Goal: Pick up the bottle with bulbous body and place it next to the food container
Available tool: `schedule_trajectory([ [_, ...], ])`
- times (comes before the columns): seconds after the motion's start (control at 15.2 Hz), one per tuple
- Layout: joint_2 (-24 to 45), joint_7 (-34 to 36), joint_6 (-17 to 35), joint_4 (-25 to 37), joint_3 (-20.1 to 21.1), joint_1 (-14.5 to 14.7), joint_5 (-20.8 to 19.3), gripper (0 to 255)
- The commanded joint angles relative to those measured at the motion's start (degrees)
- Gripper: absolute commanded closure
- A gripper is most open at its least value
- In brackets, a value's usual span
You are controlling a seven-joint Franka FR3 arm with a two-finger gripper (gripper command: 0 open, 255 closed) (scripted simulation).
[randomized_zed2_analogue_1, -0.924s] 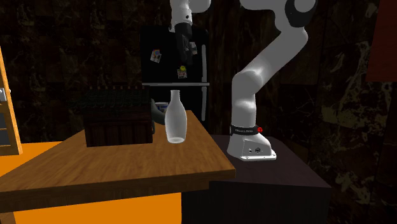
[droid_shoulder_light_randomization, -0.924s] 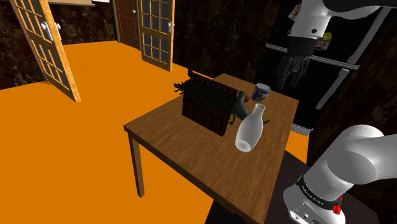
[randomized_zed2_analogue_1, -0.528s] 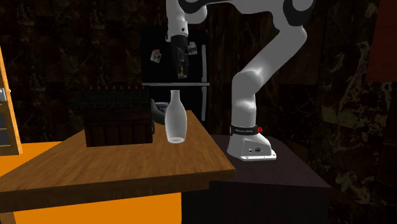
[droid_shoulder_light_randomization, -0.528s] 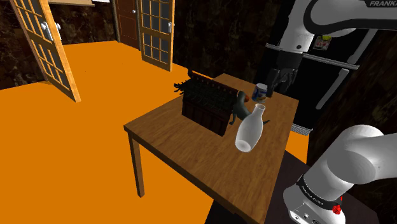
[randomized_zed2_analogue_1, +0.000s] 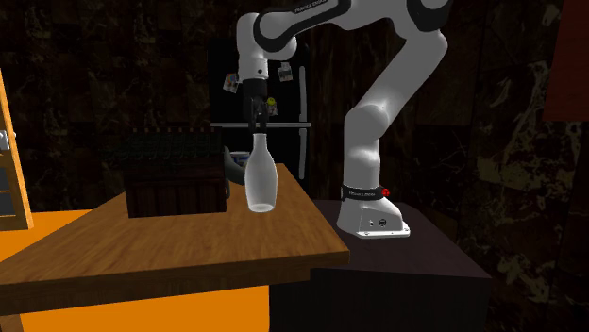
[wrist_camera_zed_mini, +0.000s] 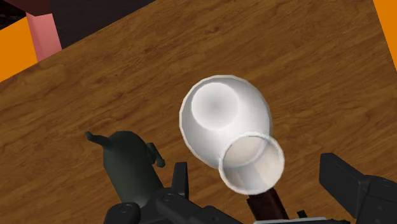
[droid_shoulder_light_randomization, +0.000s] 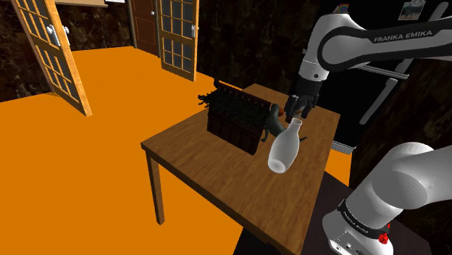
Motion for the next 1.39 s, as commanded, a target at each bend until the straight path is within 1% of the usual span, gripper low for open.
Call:
schedule_trajectory([
  [0.0,0.2,0.0,2.0,-1.6,0.0,0.0,-0.1,0],
  [0.26,1.1,0.0,5.9,-4.7,0.1,0.0,0.0,0],
  [0.79,1.1,0.0,5.9,-4.7,0.1,0.0,0.0,0],
  [0.86,1.1,0.0,5.9,-4.7,0.1,0.0,0.0,255],
  [1.32,1.1,0.0,5.9,-4.7,0.1,0.0,0.0,255],
])
